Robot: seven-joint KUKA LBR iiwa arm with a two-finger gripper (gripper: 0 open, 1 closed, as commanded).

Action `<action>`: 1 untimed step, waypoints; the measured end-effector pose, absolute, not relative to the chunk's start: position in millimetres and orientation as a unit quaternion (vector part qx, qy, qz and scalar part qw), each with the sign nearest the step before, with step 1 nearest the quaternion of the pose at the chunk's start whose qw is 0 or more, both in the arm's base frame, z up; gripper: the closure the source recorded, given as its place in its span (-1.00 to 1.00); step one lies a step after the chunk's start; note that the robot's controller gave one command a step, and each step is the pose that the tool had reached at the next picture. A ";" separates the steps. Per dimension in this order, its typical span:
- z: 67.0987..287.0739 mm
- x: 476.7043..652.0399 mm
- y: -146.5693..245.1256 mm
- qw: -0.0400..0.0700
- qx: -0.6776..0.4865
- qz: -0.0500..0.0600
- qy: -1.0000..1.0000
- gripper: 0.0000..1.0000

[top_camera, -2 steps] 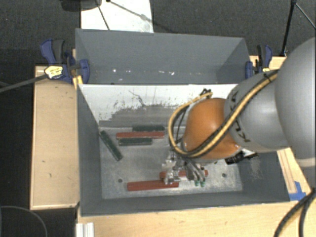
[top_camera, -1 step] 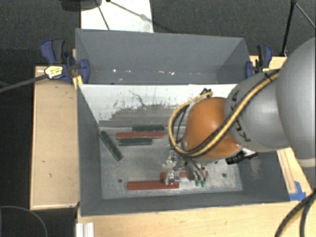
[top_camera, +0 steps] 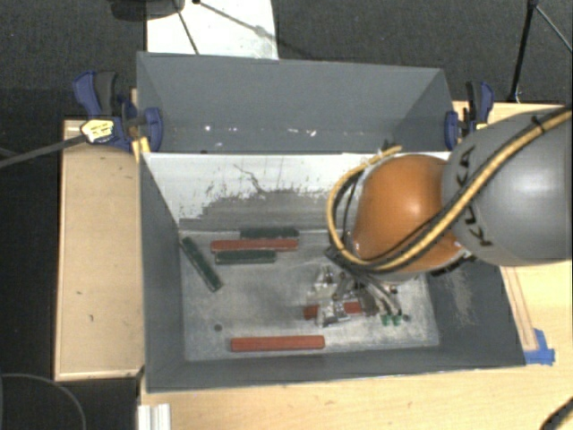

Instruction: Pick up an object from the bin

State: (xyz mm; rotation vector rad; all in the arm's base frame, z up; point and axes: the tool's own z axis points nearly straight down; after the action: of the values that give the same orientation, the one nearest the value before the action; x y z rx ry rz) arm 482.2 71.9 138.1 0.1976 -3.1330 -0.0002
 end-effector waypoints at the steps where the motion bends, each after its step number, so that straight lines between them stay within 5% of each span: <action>1: 165.5 484.7 73.3 -0.003 0.076 -0.001 -0.997 1.00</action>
Offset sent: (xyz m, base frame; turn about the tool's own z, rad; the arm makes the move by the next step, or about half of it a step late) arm 0.0063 0.0098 0.0539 0.0160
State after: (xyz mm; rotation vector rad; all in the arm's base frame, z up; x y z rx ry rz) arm 484.7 73.3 165.5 0.2405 -3.1388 -0.0017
